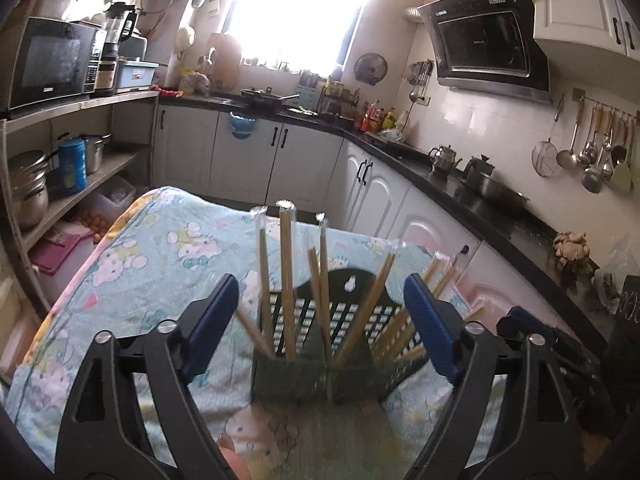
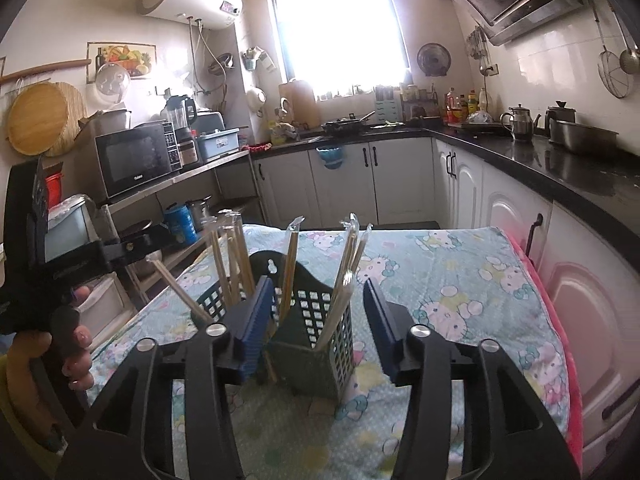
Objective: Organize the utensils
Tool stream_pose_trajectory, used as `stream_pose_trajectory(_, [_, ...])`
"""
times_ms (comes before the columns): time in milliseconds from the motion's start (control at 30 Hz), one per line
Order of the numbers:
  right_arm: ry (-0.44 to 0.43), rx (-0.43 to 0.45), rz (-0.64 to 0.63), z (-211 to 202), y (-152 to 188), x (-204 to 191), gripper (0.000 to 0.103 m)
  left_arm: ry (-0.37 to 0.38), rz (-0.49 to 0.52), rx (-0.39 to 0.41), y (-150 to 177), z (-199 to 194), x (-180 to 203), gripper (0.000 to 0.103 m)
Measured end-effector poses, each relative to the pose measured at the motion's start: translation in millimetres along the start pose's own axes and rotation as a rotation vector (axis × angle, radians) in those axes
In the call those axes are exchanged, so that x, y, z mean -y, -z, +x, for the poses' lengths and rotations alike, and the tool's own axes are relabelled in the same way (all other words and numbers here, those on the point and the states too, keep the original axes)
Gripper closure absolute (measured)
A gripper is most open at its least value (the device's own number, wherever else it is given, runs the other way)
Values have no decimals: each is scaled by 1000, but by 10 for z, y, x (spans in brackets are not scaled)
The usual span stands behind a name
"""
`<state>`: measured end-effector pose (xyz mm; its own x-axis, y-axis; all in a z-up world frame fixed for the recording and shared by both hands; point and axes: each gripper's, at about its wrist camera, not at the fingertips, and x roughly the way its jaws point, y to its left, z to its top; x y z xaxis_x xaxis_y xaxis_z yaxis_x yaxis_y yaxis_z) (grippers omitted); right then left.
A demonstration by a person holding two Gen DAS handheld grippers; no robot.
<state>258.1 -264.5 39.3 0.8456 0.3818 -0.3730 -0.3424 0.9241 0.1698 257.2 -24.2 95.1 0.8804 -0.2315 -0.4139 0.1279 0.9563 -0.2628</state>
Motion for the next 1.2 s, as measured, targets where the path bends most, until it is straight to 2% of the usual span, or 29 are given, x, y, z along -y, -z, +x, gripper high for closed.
stream_pose_trajectory(233, [25, 4, -19, -277, 131, -107, 33, -16, 17, -20, 224, -263, -14, 12])
stream_pose_trajectory(533, [56, 20, -77, -579, 332, -332, 9, -56, 6, -30, 517, -513, -92, 11])
stream_pose_trajectory(767, [80, 18, -131, -719, 585, -520, 7, -75, 5, -62, 853, -663, -213, 11])
stream_pose_trajectory(1200, [86, -29, -85, -772, 1119, -590, 6, -96, 40, -63, 1343, -877, -235, 11])
